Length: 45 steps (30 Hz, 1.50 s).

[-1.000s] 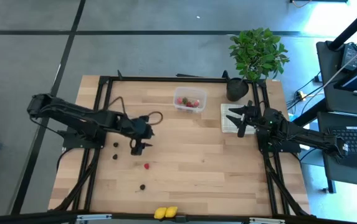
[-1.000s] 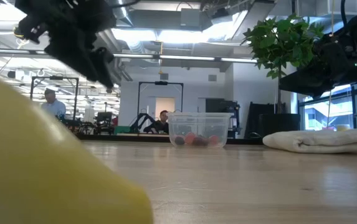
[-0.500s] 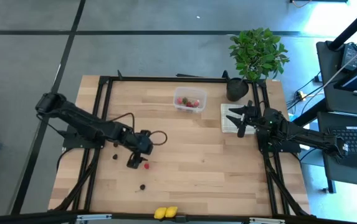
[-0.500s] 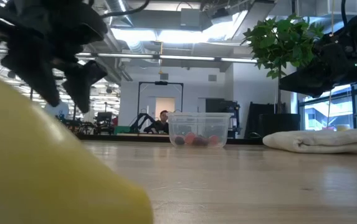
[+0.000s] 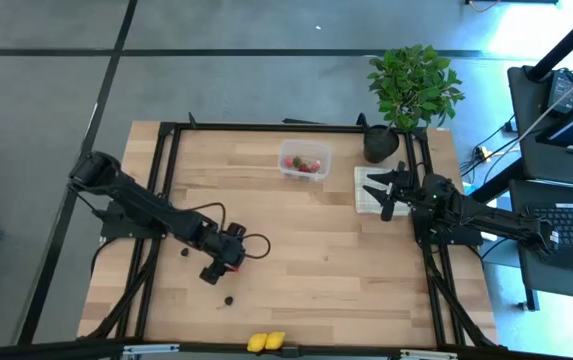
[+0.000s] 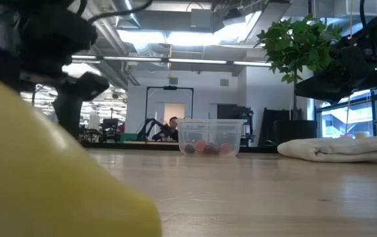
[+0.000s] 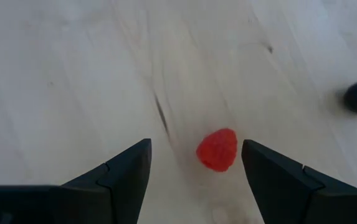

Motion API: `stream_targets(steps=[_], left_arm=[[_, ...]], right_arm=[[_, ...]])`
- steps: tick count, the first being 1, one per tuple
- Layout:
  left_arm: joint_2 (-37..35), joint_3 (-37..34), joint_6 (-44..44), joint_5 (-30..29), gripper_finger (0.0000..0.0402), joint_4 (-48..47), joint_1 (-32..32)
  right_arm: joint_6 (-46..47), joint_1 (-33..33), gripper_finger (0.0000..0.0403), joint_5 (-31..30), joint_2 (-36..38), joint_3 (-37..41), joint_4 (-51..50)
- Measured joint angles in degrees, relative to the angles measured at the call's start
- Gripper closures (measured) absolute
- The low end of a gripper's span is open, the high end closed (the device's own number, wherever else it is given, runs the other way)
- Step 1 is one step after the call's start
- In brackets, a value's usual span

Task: Pick and placing Produce into tupperware
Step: Put the raspberry into the transparent container

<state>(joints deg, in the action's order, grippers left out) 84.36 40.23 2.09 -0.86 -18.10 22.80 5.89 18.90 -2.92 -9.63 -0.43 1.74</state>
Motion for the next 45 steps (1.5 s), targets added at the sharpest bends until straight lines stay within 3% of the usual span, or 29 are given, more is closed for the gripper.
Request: stream_targets(steps=[10,27,39,45], left_arm=[[4.8,0.0,0.0,0.4,0.0169,2.0,1.0],[6.6,0.2,-0.5,0.8,0.0269,2.5,1.4],[7.0,0.2,-0.9,0.9,0.0305,2.9,1.4],[7.4,2.3,-3.6,8.5,0.0298,2.0,-0.8]], right_arm=[[0.0,0.0,0.0208,0.0,0.0,0.0,0.0],[0.1,0.0,0.0208,0.0,0.0,0.0,0.0],[0.1,0.0,0.0208,0.0,0.0,0.0,0.0],[0.1,0.0,0.0208,0.0,0.0,0.0,0.0]])
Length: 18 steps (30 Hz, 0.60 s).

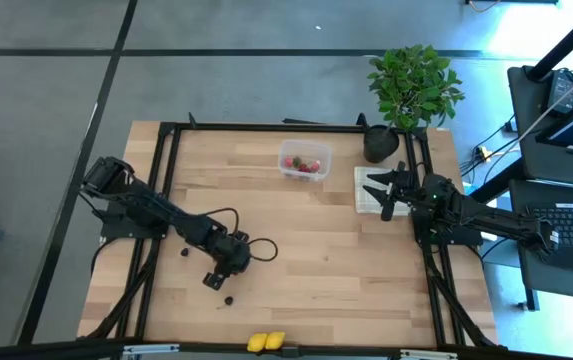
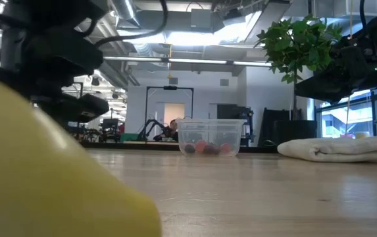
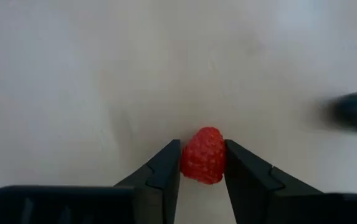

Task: Pick and placing Produce into tupperware
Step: Put the raspberry into the transparent container

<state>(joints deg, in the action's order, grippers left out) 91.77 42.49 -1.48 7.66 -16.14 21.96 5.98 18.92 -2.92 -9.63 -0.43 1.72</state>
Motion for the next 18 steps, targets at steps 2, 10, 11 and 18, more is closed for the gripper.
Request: stream_targets(steps=[2,10,11,18], left_arm=[[0.0,1.2,-0.8,4.8,0.0305,0.0,-1.3],[-0.1,6.5,1.0,15.1,0.0302,0.2,-9.4],[-0.1,7.4,2.7,15.0,0.0298,0.3,-10.5],[-0.1,16.7,15.1,9.8,0.0303,0.9,-18.8]], right_arm=[[0.0,0.0,0.0208,0.0,0.0,0.0,0.0],[0.0,0.0,0.0208,0.0,0.0,0.0,0.0],[0.0,0.0,0.0208,0.0,0.0,0.0,0.0],[0.0,0.0,0.0208,0.0,0.0,0.0,0.0]])
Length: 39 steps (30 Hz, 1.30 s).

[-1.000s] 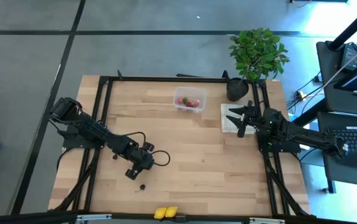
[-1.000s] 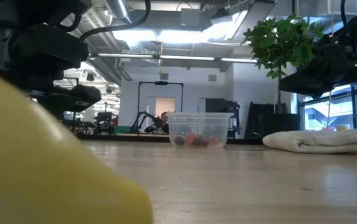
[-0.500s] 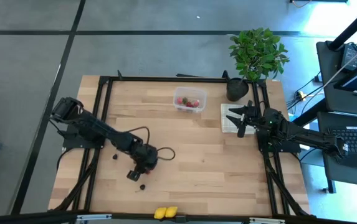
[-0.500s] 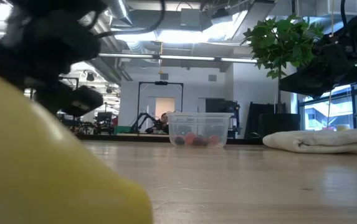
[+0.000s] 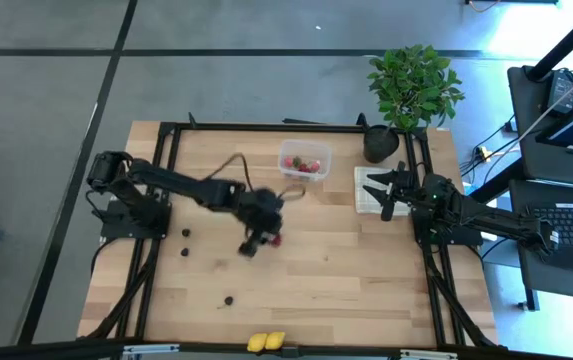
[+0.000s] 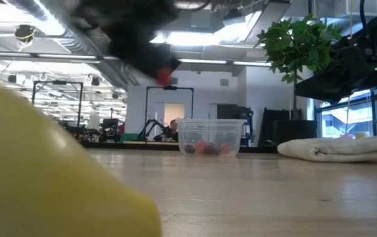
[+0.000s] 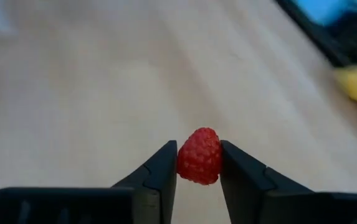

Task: Pick and placing Produce into tupperware
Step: Put the raspberry into the transparent container

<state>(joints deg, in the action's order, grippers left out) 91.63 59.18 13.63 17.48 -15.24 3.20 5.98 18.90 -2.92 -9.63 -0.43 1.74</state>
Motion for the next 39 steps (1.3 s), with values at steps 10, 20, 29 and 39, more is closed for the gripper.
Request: stream_targets(steps=[10,20,29,39], left_arm=[[-0.1,14.2,9.1,-26.0,0.0296,0.0,-11.7],[6.3,24.5,9.0,-21.4,0.0311,-0.3,-22.8],[18.8,30.5,9.0,-17.8,0.0299,-0.2,-25.9],[30.1,33.7,7.6,-13.4,0.0295,-0.8,-27.0]], right_arm=[[-0.3,0.0,0.0208,0.0,0.0,0.0,0.0],[-0.4,0.0,0.0208,0.0,0.0,0.0,0.0],[-0.7,0.0,0.0208,0.0,0.0,0.0,0.0],[-1.2,0.0,0.0208,0.0,0.0,0.0,0.0]])
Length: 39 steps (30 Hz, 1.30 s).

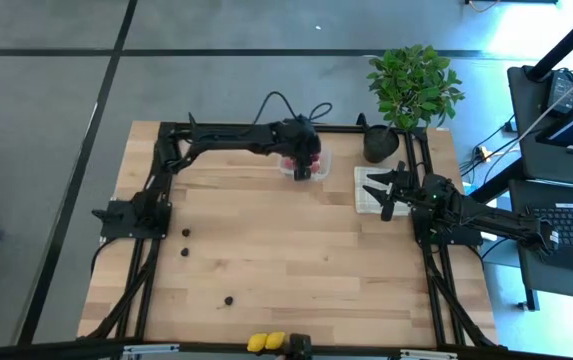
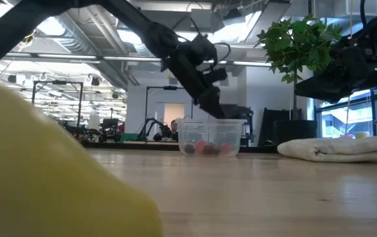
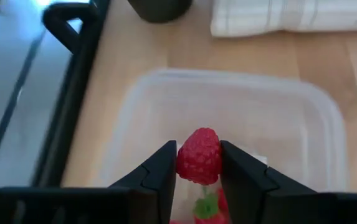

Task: Pick and placing Produce into tupperware
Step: Put the raspberry into the transparent container, then put the top black cherry into the transparent container

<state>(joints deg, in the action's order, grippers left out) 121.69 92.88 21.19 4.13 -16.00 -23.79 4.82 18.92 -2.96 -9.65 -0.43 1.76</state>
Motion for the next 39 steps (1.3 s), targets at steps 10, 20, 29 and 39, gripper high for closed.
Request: stream_targets(steps=[10,20,29,39], left_arm=[[1.9,0.0,-1.8,3.6,0.0307,-2.5,0.1],[1.9,0.0,-2.8,4.4,0.0284,-3.0,0.1],[1.9,0.0,-2.8,4.4,0.0328,-3.0,0.1],[1.9,0.0,-2.8,4.3,0.0367,-3.0,0.1]], right_arm=[[-0.6,0.0,0.0208,0.0,0.0,0.0,0.0],[-0.6,0.0,0.0208,0.0,0.0,0.0,0.0],[-0.6,0.0,0.0208,0.0,0.0,0.0,0.0],[-0.6,0.0,0.0208,0.0,0.0,0.0,0.0]])
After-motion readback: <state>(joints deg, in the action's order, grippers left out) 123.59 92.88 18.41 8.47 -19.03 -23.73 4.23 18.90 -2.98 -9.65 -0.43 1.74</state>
